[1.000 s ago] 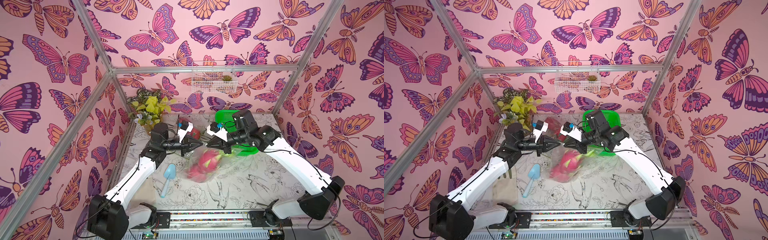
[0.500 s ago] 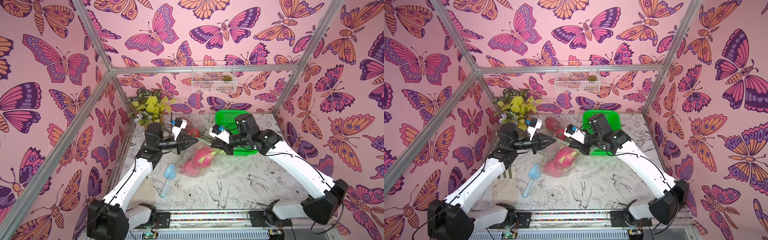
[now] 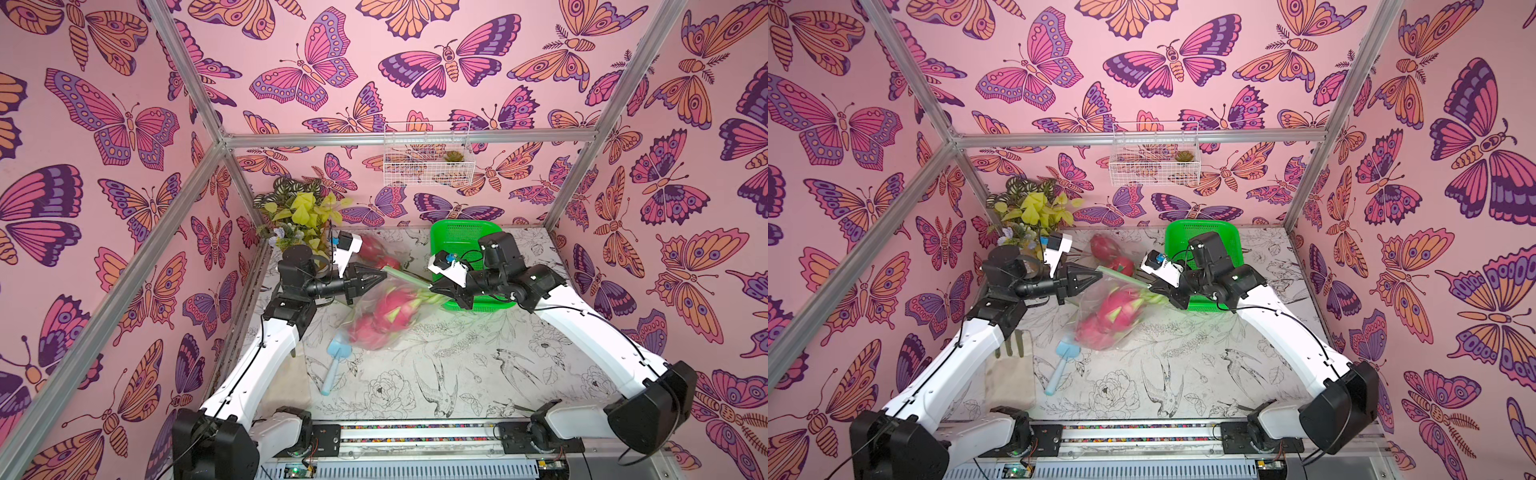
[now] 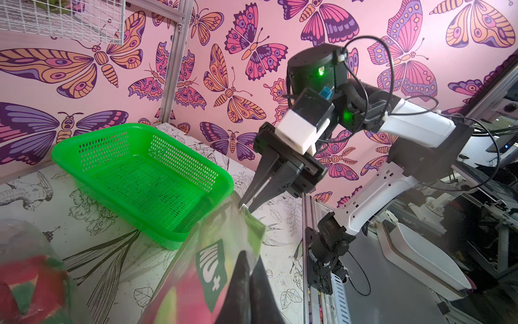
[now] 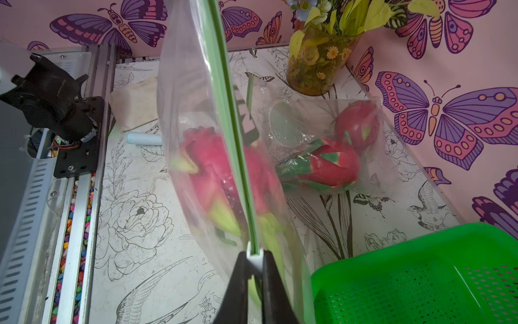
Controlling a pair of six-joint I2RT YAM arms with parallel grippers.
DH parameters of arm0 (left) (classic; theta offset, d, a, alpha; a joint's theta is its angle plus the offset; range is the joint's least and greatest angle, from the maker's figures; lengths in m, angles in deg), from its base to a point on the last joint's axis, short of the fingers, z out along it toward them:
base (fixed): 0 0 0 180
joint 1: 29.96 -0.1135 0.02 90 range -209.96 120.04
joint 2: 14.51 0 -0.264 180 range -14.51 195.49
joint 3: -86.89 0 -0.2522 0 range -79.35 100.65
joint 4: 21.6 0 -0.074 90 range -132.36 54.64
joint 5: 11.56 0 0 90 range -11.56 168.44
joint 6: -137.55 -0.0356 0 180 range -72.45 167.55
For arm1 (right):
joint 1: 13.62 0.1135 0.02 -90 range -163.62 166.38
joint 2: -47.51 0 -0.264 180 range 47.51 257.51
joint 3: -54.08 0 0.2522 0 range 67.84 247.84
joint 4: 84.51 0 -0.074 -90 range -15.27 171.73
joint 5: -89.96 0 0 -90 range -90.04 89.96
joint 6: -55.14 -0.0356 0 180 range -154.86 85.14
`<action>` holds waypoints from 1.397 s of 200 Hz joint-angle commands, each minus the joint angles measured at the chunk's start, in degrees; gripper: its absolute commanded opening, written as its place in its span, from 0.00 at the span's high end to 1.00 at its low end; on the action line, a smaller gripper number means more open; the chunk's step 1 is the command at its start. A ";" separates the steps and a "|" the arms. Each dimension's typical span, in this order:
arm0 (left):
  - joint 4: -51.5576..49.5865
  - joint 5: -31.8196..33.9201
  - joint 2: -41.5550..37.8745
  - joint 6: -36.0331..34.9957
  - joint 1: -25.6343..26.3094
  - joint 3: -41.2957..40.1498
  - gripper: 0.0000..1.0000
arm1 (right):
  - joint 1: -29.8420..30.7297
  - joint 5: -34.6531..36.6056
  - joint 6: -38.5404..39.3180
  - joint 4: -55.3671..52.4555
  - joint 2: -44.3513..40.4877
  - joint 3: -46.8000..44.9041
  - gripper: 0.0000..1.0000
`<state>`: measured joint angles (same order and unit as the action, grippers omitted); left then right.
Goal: Open the zip-top bag and take out the dragon fruit
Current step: Unzip the zipper on the zipper food storage bag.
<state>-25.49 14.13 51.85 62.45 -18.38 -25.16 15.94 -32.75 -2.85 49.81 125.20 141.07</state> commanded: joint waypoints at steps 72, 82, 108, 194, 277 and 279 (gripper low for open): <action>2.28 1.48 -5.03 2.77 -6.01 7.93 1.00 | -9.57 2.66 4.23 -0.06 -2.95 -11.54 1.00; 1.29 1.67 -5.02 2.73 -6.37 8.76 1.00 | -9.87 2.65 4.37 0.44 -3.07 -12.27 1.00; 0.20 1.47 -5.17 2.66 -7.13 10.02 1.00 | -10.82 2.80 4.74 1.20 -3.33 -13.38 1.00; 0.15 1.40 -4.06 5.05 -4.65 10.72 1.00 | -11.37 -8.98 -1.63 1.86 -5.48 -8.73 0.78; 1.11 16.26 -1.56 4.26 9.62 10.34 1.00 | -11.41 -10.35 -14.37 2.40 -17.05 -1.17 0.34; 1.23 16.62 -1.52 4.26 9.90 10.26 1.00 | -11.40 -10.16 -14.59 2.39 -17.33 -1.10 0.33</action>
<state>-28.88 24.81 49.87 66.73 -10.86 -16.37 4.77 -42.57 -13.07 53.37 112.28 137.77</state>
